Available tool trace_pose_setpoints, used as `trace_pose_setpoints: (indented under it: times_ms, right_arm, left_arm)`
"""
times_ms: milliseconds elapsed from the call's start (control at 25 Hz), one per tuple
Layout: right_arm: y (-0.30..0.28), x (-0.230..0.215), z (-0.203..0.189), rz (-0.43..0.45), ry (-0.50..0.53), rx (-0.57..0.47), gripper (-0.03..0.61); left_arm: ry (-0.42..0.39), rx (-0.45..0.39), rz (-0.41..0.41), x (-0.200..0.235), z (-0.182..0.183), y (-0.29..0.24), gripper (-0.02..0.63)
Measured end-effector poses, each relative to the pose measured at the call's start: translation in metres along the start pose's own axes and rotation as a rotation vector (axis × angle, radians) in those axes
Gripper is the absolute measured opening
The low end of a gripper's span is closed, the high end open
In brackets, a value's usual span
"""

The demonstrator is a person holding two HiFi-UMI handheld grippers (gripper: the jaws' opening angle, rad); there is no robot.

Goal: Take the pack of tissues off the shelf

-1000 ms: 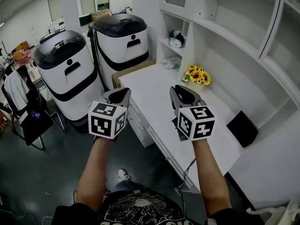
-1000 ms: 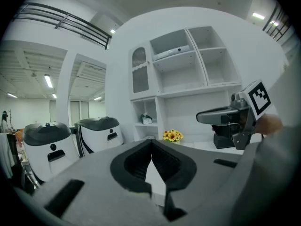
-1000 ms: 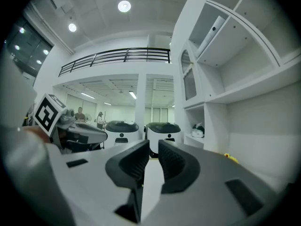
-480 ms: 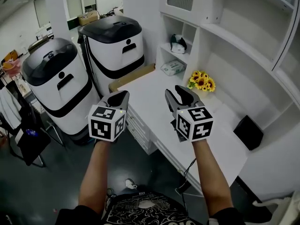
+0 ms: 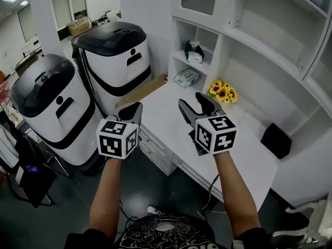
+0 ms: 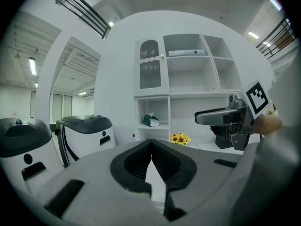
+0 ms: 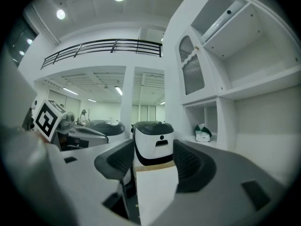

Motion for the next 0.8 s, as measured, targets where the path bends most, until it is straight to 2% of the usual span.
trace_pose_setpoints:
  times_ms: [280,800]
  right_arm:
    - [-0.025,0.006,0.003,-0.041,-0.012,0.027,0.311]
    - [-0.056,-0.004,0.005,-0.089,-0.021,0.044,0.324]
  left_arm:
    - [-0.002,0.009,-0.061,0.023,0.006,-0.013,0.005]
    - [-0.018,0.029,-0.107,0.046,0.006,-0.040,0.005]
Point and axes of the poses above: the fingertips, and each gripper's own axes: y backward along the fingers, x to its left, z out of its top, the point moved 1 cm from there along y, backward along the fingers, and after that the axes turned 13 degrees about y, right-handed, at the moved point
